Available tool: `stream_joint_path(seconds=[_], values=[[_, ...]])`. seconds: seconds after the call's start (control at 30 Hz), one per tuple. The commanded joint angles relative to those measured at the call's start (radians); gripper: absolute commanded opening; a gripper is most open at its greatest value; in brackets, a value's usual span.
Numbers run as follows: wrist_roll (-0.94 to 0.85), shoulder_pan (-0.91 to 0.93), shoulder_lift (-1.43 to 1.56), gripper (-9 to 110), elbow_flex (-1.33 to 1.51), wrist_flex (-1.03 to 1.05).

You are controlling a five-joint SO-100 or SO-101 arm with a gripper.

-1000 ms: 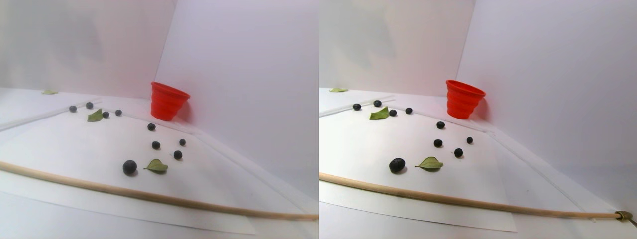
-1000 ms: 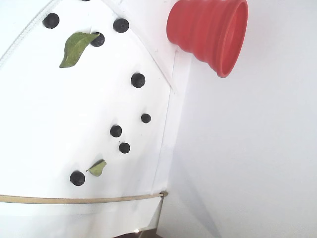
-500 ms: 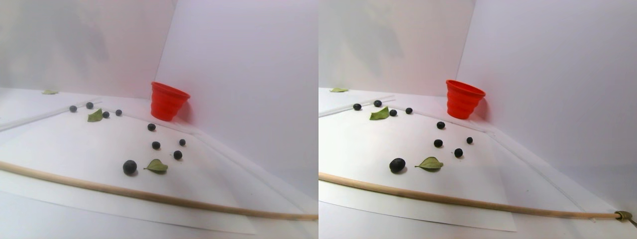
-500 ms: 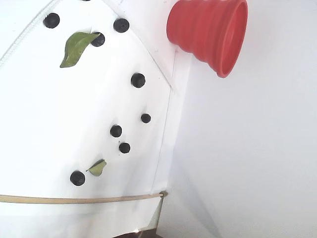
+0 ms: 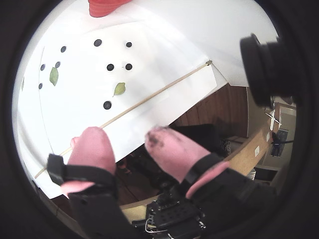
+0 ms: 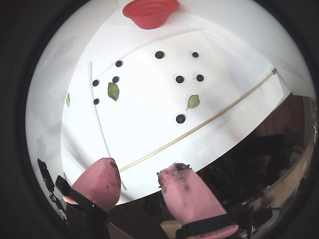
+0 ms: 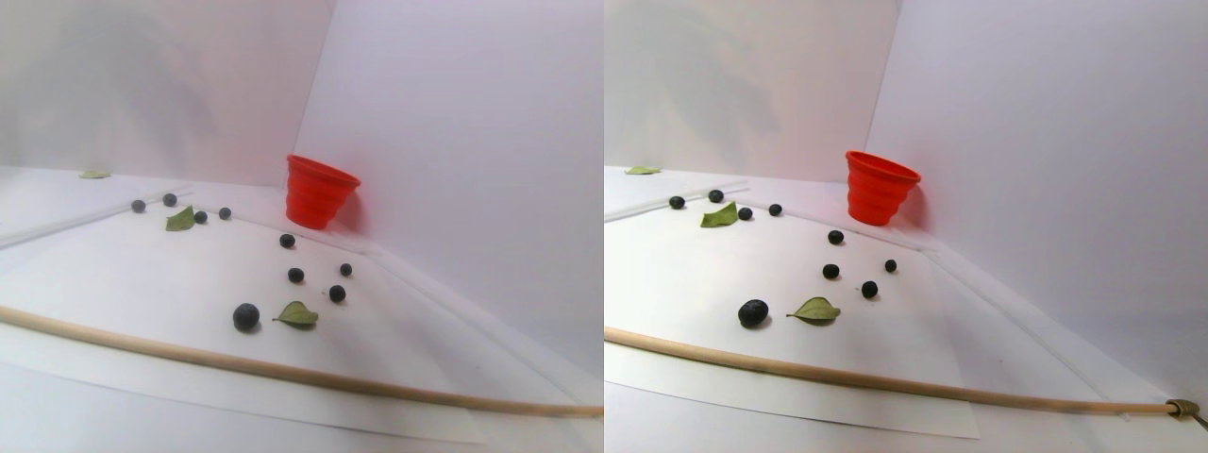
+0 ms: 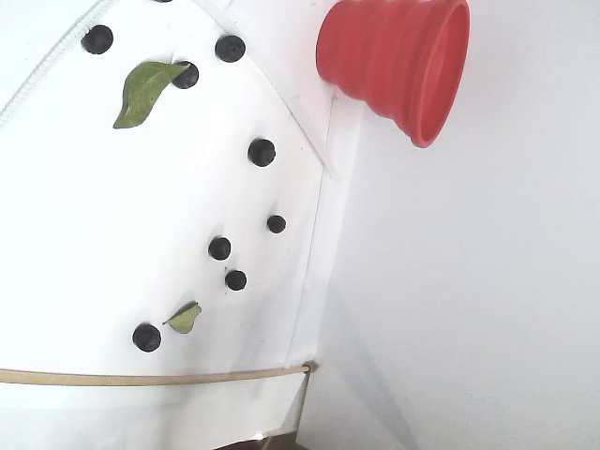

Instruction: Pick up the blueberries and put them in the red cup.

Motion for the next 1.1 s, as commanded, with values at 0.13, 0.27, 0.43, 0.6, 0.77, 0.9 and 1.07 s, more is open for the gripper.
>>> stream_joint_path(seconds=[0.13,0.27,0.43,0.6,0.77,0.9,1.07], values=[[-0.031,0.031,-0.071,16,0.046,-0.129],[-0.035,0.032,-0.086,15,0.086,-0.178],[-0.037,0.034,-0.109,16,0.133,-0.241],[-0.034,0.031,-0.143,16,0.187,-0.318],[-0.028,0.032,-0.166,16,0.219,-0.379],[-0.026,0.038,-0.195,16,0.236,-0.425],[-0.023,0.044,-0.225,16,0.264,-0.483]])
